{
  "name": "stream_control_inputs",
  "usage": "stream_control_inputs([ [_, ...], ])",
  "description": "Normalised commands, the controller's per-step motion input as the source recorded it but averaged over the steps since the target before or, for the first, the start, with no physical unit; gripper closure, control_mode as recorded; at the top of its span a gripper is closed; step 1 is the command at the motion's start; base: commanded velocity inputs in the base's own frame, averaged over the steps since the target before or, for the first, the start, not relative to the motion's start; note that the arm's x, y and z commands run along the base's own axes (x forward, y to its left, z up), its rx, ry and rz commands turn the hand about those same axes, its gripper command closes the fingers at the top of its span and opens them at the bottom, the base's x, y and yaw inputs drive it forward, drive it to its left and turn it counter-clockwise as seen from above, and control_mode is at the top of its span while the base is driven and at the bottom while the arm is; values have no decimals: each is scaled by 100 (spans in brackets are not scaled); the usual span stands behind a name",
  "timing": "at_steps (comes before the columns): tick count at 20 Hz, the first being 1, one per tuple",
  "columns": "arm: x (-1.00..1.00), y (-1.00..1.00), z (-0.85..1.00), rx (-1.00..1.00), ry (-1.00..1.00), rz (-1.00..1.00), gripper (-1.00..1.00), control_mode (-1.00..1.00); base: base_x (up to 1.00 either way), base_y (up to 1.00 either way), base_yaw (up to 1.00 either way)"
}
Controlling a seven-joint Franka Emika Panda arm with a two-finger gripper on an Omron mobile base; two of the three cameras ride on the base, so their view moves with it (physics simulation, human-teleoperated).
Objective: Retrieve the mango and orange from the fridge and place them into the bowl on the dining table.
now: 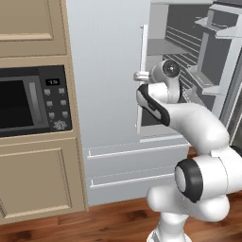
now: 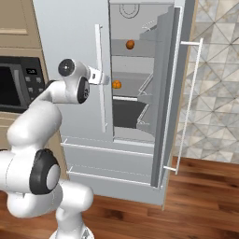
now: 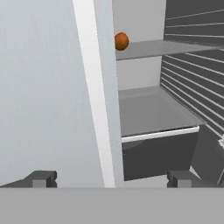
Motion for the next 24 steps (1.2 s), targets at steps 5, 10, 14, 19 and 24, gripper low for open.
stream_control_inputs([
  [5, 53, 0, 0, 0, 2, 0, -100, -100, 0, 0, 0],
  [10, 60, 0, 0, 0, 9, 0, -100, -100, 0, 0, 0],
  [14, 58, 0, 0, 0, 7, 0, -100, -100, 0, 0, 0],
  [19, 48, 0, -11, 0, 1, 0, -100, -100, 0, 0, 0],
  [24, 27, 0, -32, 0, -7, 0, -100, -100, 0, 0, 0],
])
